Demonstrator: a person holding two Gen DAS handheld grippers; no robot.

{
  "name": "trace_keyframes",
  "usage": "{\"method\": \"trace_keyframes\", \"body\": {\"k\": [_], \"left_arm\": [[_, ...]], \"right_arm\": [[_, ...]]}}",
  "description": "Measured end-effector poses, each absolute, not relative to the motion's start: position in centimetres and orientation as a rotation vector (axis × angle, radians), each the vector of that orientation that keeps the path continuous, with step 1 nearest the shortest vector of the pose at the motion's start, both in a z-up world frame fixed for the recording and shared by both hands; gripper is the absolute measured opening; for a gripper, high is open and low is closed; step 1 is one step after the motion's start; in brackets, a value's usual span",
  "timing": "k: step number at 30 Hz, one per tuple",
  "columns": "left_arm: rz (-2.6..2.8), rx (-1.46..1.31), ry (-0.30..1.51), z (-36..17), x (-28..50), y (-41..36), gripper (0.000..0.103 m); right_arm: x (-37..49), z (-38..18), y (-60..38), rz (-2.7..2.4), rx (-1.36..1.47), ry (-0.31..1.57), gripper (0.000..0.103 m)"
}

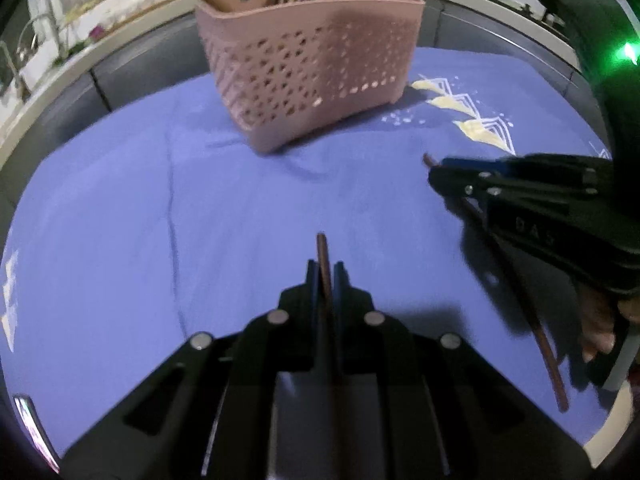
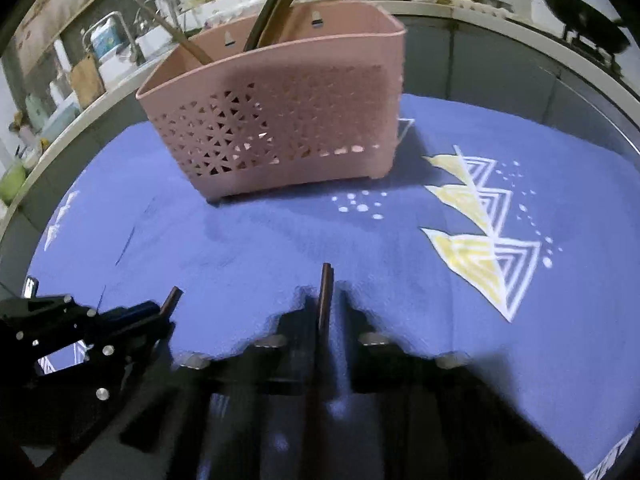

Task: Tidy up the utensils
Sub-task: 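Grasp one chopstick with the right tool while the left tool grasps the other, then carry both held chopsticks up over the pink basket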

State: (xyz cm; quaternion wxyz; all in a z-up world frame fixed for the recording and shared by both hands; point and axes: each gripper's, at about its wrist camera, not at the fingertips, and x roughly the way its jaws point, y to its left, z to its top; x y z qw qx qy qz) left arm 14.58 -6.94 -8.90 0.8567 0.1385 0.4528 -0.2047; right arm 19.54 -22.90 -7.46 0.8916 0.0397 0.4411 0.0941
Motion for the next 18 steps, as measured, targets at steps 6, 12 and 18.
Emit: {"method": "trace_keyframes", "body": {"k": [6, 12, 18], "left_arm": [[-0.466, 0.166, 0.917, -5.6, 15.0, -4.8, 0.004], [-0.535, 0.053, 0.678, 3.0, 11.5, -1.2, 0.004], [-0.541, 0.032, 0.563, 6.1, 9.0, 0.0, 0.004]], "right_arm": [[17.4, -3.5, -24.0, 0.293, 0.169, 0.834, 0.005], [11.8, 4.8, -24.1, 0.357, 0.178, 0.563, 0.004], [9.1, 8.1, -22.7, 0.353, 0.13, 0.443, 0.005]]}}
